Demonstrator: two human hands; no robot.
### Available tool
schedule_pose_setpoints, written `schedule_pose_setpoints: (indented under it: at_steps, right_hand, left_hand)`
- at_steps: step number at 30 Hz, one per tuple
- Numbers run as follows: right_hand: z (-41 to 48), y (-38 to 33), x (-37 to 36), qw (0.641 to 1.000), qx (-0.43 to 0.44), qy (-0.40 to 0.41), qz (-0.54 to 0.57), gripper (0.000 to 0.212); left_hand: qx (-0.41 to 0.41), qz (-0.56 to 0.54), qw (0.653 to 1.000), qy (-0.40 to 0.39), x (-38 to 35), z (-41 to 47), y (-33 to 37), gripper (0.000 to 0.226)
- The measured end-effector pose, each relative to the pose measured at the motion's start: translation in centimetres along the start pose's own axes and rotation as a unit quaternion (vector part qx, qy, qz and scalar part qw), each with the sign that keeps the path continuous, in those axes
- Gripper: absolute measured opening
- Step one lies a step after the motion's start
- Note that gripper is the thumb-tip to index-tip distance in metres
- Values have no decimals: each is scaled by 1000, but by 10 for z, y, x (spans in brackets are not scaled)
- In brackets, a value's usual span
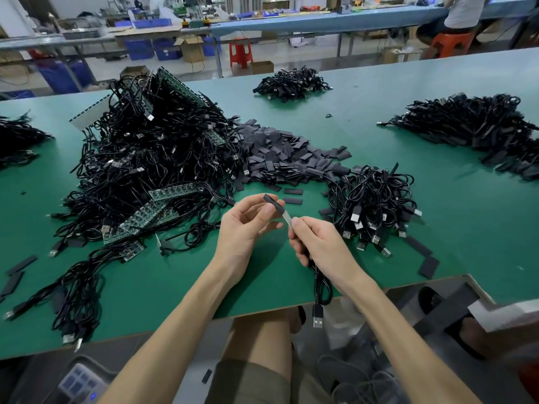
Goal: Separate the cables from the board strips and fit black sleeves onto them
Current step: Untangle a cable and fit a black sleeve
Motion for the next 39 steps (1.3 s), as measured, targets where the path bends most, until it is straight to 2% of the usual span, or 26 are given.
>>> schedule_pose_setpoints:
  at_steps: [6, 17, 28, 39]
  right_hand:
    - [0, 1, -1, 1000, 6, -6, -20, 38]
    - [-1, 1, -3, 999, 17, -12, -50, 38]
    - [-3, -2, 2, 998, 16, 18, -51, 39]
    - [-2, 0, 5, 999, 19, 23, -32, 40]
  left_hand:
    - [-10, 32, 999, -10, 1, -1, 0, 21]
    - [0, 66, 998, -11, 0, -2, -2, 33]
    - [-15, 119, 991, -64, -12, -5, 2, 30]
    - [34, 81, 994, -62, -11, -5, -4, 41]
Point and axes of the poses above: each hand's wrist, its own z-axis towards the middle knuckle, its own x-axis out of the back of the hand, y = z × x, the point moved 9 cm from there along z, towards the middle knuckle, and after that the axes turned 8 degrees about -z, right-handed, at the moved point
